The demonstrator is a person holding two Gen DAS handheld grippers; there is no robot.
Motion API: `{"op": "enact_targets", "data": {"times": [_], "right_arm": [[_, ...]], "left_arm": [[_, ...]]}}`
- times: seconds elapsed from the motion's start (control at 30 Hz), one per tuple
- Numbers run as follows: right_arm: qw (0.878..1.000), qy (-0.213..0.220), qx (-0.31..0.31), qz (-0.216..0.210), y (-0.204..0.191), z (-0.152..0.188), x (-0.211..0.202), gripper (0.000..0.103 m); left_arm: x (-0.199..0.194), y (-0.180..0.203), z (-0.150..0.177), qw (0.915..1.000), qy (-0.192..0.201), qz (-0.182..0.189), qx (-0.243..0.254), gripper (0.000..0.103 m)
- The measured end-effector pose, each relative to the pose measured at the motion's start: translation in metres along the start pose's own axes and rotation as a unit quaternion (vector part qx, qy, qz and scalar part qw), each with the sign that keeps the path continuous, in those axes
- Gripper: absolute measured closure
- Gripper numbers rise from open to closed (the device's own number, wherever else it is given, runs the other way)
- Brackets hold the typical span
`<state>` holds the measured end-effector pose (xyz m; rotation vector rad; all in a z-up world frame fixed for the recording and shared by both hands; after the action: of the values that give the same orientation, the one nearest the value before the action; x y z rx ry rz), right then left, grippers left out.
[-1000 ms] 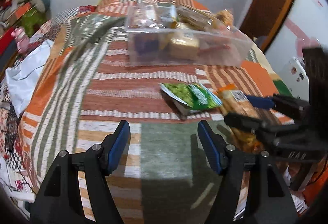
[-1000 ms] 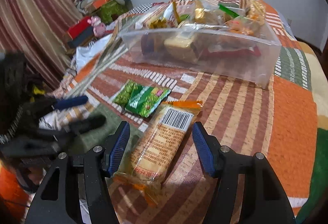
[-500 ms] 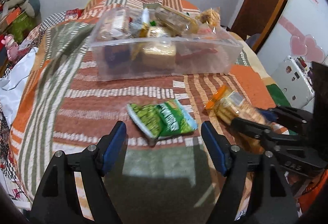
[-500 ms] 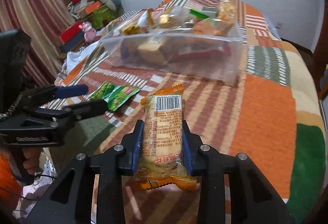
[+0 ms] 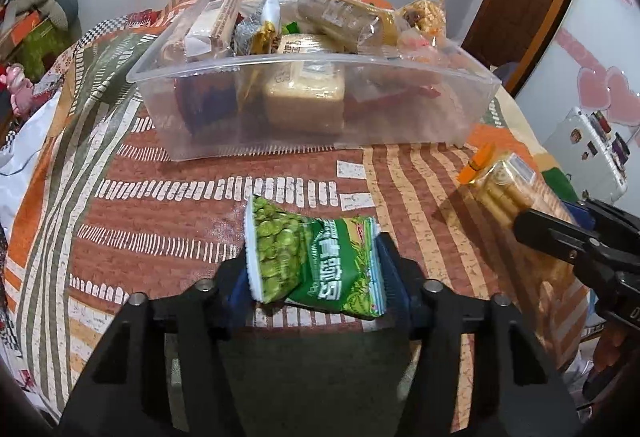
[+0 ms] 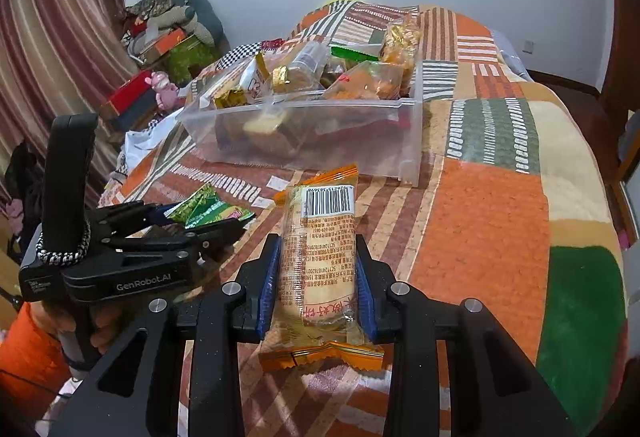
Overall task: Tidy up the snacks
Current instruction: 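Carry the green pea bag and orange biscuit bar over the box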
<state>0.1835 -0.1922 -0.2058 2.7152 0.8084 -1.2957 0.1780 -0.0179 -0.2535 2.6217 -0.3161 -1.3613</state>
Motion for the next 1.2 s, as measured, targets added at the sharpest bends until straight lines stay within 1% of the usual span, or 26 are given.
{"op": "enact_targets", "data": {"times": [0.13,0.3,0.53,0.77,1.03,1.2], "right_arm": [[1.0,0.006,0.002,-0.002,0.001,-0.004,-0.001,0.072],[1.0,0.019,0.002,-0.002,0.001,-0.014,-0.007,0.072],[0.999,0.052,0.001,0.002,0.001,-0.037,-0.019,0.072],[0.996,0.084,0.001,0.005,0.002,-0.063,-0.026,0.072],[0.993,0.119,-0.002,0.005,0.001,-0.092,-0.032,0.072],[0.991,0.131,-0.002,0.003,0.0,-0.108,-0.027,0.072]], "left_arm": [[-0.008,-0.004,-0.001,0.9999,0.008,0.009,-0.006,0.057],[-0.026,-0.003,-0.011,0.9995,0.031,0.009,0.003,0.058],[-0.059,0.004,-0.038,0.9968,0.078,0.015,0.011,0.058],[-0.085,0.009,-0.076,0.9915,0.127,0.016,0.023,0.058],[-0.089,0.01,-0.11,0.9871,0.157,0.013,0.024,0.058],[-0.082,0.008,-0.127,0.9862,0.164,0.012,0.019,0.058]]}}
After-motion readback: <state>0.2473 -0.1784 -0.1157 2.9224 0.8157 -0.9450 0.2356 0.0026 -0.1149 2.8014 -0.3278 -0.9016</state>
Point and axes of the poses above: each gripper's, at about its wrist camera, not at the fingertips, and x roughly the way its jaws point, y to its right, z to its underside, the point moved 7 cm from there along x, roughly the way its jaws point, and after that the axes turned 5 degrees about z, right-handed, at the moved point
